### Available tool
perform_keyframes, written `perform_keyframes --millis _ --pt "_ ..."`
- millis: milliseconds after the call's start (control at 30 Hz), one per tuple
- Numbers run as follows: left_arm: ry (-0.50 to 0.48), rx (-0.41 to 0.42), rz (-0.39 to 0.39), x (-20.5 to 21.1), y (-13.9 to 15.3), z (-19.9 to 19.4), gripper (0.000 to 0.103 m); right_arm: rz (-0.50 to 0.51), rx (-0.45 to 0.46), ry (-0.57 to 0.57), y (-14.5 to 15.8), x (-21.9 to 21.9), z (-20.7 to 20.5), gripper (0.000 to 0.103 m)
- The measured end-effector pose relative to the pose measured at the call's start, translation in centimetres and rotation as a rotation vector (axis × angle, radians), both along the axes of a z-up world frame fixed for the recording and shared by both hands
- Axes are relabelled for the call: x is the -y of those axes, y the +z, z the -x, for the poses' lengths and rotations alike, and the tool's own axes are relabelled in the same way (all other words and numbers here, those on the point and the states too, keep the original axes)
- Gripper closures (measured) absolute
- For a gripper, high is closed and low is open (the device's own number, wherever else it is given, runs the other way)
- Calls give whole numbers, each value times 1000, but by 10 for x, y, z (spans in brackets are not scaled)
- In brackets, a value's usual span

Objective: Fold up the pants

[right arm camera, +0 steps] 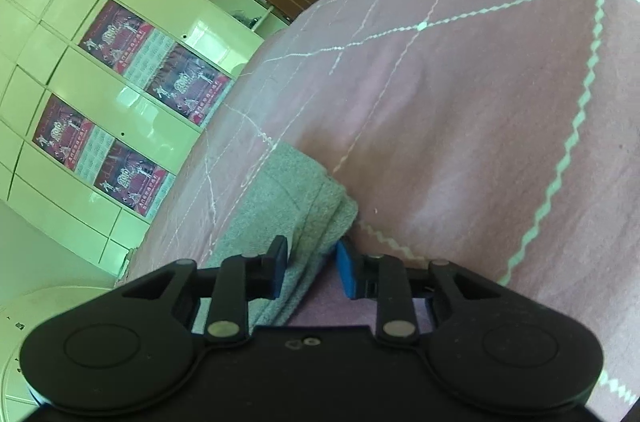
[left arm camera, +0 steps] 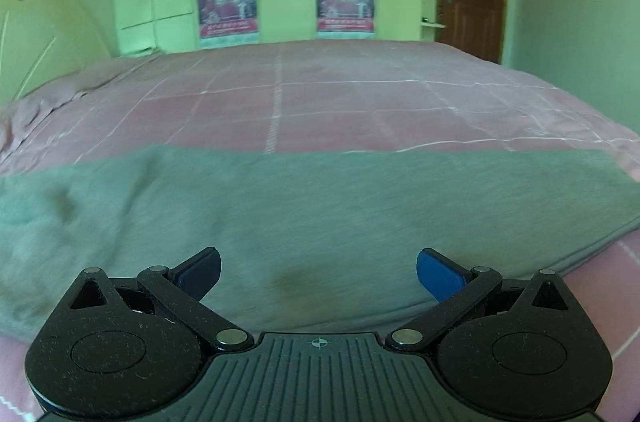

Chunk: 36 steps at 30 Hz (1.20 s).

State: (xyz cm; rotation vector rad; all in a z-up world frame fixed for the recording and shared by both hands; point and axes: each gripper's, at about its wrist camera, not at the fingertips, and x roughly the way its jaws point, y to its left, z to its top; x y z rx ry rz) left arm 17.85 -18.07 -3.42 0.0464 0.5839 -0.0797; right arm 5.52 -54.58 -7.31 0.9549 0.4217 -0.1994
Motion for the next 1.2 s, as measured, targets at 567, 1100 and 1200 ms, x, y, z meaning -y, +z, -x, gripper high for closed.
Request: perform_keyframes --millis 567,1100,1200 --pt "26 -82 -14 57 -23 -4 0 3 49 5 -3 1 2 81" --pt "11 -43 1 65 -36 6 0 -55 49 -17 -10 6 6 94" --pt "9 -50 -19 69 -37 4 0 -21 24 -23 -5 1 2 95"
